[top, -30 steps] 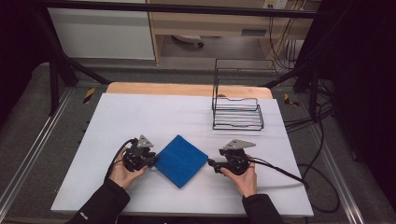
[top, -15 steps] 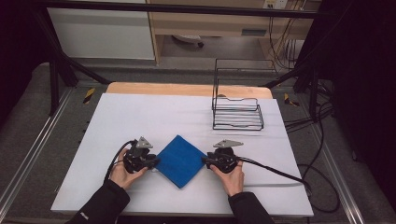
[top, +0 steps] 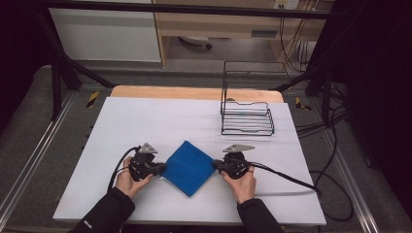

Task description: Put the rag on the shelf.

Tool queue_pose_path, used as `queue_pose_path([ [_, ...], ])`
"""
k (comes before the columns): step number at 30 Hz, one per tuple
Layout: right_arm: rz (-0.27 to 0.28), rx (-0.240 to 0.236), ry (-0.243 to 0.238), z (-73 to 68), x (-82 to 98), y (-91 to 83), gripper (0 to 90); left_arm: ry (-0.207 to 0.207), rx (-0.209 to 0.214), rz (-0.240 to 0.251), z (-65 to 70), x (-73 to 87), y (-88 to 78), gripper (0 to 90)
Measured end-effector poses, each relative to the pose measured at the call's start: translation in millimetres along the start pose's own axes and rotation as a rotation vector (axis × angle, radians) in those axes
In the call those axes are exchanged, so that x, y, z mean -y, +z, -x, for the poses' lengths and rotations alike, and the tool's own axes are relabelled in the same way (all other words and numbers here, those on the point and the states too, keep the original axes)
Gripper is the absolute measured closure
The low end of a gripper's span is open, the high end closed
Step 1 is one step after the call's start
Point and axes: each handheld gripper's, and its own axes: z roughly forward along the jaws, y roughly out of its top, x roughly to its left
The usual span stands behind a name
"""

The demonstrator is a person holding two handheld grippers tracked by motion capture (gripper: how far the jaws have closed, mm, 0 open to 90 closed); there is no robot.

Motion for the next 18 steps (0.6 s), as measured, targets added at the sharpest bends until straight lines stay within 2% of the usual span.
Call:
queue_pose_path([
  [2, -0.008, 0.011, -0.018, 1.9, -3.1, -10.2, 85.4, -0.007, 0.044, 0.004, 6.1, 0.6, -0.8, 84.8],
  [6, -0.029, 0.021, 0.009, 11.5, -3.7, -30.9, 85.4, 0.018, 0.087, -0.006, 29.7, 0.1, 5.2, 84.7],
  [10, -0.073, 0.044, 0.013, 23.8, -3.8, -42.6, 85.3, 0.048, 0.074, 0.006, 55.6, -2.1, 14.9, 84.1],
  [12, -0.086, 0.071, -0.025, 28.8, -6.5, -43.5, 84.7, 0.036, 0.083, 0.017, 62.3, -2.8, 19.6, 83.7],
  [14, -0.091, 0.079, -0.052, 34.6, -10.9, -40.8, 84.1, 0.030, 0.076, 0.027, 65.8, -2.7, 23.7, 83.4],
  [18, -0.084, 0.099, -0.097, 43.0, -16.8, -26.7, 82.9, 0.010, 0.073, 0.051, 65.2, -2.9, 25.1, 81.5],
])
